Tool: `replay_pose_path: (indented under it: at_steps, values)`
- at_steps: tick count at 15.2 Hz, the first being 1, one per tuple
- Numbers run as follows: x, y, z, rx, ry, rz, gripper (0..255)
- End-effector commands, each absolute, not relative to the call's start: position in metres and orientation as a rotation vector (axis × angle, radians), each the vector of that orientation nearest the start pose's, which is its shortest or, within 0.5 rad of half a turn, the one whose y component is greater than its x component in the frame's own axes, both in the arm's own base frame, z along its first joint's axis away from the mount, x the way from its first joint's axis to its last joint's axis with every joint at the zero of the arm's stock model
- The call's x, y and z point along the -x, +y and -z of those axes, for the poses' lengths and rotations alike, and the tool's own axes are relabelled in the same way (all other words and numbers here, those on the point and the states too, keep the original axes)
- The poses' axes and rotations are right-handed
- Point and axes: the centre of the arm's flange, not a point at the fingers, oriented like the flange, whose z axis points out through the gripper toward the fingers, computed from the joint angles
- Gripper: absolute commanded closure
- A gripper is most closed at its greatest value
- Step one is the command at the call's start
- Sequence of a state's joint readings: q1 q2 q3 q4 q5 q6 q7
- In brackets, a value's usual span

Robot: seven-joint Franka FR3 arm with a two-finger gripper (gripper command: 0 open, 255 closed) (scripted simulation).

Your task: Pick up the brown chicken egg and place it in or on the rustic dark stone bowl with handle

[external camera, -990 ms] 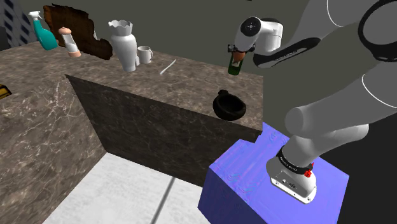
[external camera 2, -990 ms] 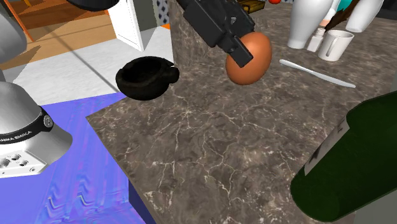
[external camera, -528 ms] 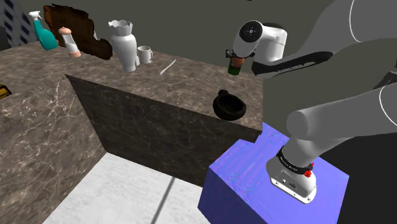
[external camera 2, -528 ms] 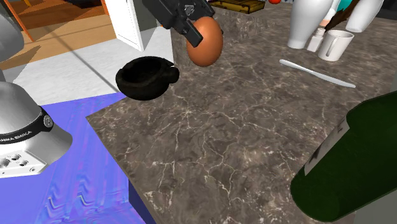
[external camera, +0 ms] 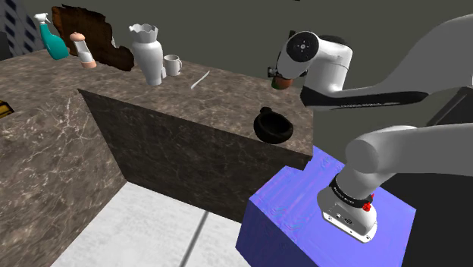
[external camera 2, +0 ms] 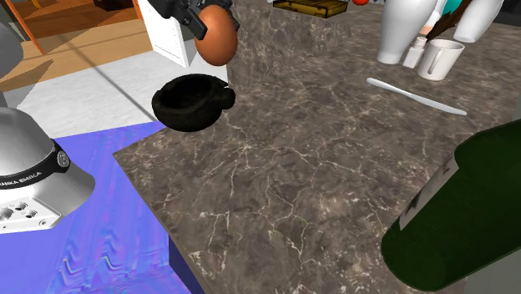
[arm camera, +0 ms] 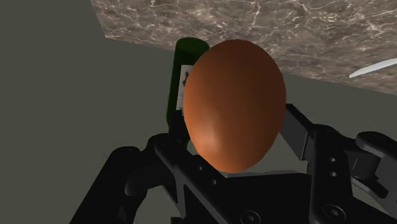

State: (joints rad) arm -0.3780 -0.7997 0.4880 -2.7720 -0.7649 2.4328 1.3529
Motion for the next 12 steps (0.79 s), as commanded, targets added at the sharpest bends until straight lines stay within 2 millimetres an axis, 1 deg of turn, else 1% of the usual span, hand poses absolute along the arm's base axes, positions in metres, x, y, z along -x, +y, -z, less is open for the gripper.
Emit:
replay_pose_path:
  at_steps: [1, 6, 7, 12]
  values:
    - [-0.337, 0.058, -0.451, -2.21, -0.917, -1.042, 255]
    - [-0.301, 0.113, -0.453, -2.21, -0.917, -1.042, 255]
    - [-0.292, 0.127, -0.454, -2.21, -0.917, -1.042, 255]
    - [-0.292, 0.127, -0.427, -2.209, -0.917, -1.042, 255]
